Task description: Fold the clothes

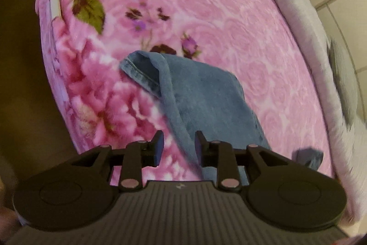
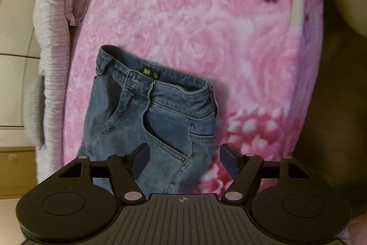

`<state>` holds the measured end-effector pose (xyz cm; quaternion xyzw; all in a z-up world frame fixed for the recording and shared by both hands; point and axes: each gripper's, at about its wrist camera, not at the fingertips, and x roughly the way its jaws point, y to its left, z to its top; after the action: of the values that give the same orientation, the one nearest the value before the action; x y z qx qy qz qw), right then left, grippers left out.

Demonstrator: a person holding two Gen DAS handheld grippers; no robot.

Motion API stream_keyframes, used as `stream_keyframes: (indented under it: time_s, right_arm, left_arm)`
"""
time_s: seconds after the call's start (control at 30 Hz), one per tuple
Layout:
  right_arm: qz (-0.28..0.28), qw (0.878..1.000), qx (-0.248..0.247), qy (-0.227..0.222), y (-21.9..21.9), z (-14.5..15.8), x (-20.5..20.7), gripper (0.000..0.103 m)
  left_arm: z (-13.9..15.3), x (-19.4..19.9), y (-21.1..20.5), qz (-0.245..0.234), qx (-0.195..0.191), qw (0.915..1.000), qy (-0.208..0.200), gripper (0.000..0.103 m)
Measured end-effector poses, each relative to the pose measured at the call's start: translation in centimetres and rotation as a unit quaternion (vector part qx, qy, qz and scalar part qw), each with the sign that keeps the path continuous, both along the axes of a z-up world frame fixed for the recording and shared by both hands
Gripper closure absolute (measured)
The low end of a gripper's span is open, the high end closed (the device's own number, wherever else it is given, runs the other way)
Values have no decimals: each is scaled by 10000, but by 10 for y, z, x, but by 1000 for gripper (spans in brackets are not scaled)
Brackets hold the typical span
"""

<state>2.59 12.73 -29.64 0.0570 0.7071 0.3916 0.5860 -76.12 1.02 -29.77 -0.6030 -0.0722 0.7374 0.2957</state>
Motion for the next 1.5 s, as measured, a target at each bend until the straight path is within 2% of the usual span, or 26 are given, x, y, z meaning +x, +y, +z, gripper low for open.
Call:
stream_keyframes:
  time_s: [0.17,0.27,0.4,0.47,0.5,0.53,0.6,0.7,0.73,0.77,0.87,0.93,1.0,1.07,1.1,1.13,1.2,1.33,1.5]
  right_arm:
    - [-207,9994,241,155,2,-23,0,32]
    - [-301,9992,238,105,7,-36,0,32]
    - [-387,9992,111,-29,13,-53,0,33]
    - [-409,9991,-5,-131,15,-62,0,41]
    - [-382,9990,-14,-231,17,-63,0,58]
    - [-298,9990,13,-345,19,-61,-1,79]
    - [-93,9985,187,-511,25,-54,-2,87]
    - [49,9966,324,-756,32,-37,-1,91]
    - [16,9962,377,-788,33,-32,1,91]
    - [-31,9961,423,-778,35,-26,3,91]
    - [-46,9945,663,-806,45,-5,7,93]
    - [-21,9931,876,-775,55,12,8,93]
    - [96,9924,957,-766,69,25,7,93]
    - [216,9922,987,-729,79,32,5,93]
    - [265,9924,976,-699,83,33,4,93]
    - [207,9933,924,-664,82,31,4,93]
    - [92,9948,819,-596,81,27,4,92]
    - [-37,9966,572,-584,67,10,9,92]
    - [-60,9975,296,-645,61,-4,11,91]
  left_arm:
    - [-20,-19,9,410,287,9987,-11,79]
    - [-27,-26,20,393,317,9987,33,79]
    - [-37,-24,28,183,128,9997,112,79]
    - [-42,-24,29,166,89,9998,105,79]
    - [-45,-24,29,194,87,9997,81,79]
    - [-47,-25,29,244,100,9996,43,79]
    - [-49,-28,32,314,120,9994,-32,78]
    - [-50,-32,35,322,138,9994,-37,79]
    - [-50,-34,36,324,144,9994,-38,93]
    - [-44,-35,37,290,339,9990,39,103]
    - [-13,-40,45,145,947,9949,321,103]
    - [19,-48,58,-13,1393,9887,547,103]
    - [49,-56,69,-199,1499,9856,755,103]
    - [55,-58,71,-363,1135,9899,770,103]
    - [58,-58,72,-445,944,9915,773,96]
    - [53,-56,65,-412,763,9934,756,83]
    - [36,-53,50,-253,465,9963,679,74]
    - [-1,-56,29,194,245,9986,425,74]
    - [-40,-64,14,664,123,9975,195,74]
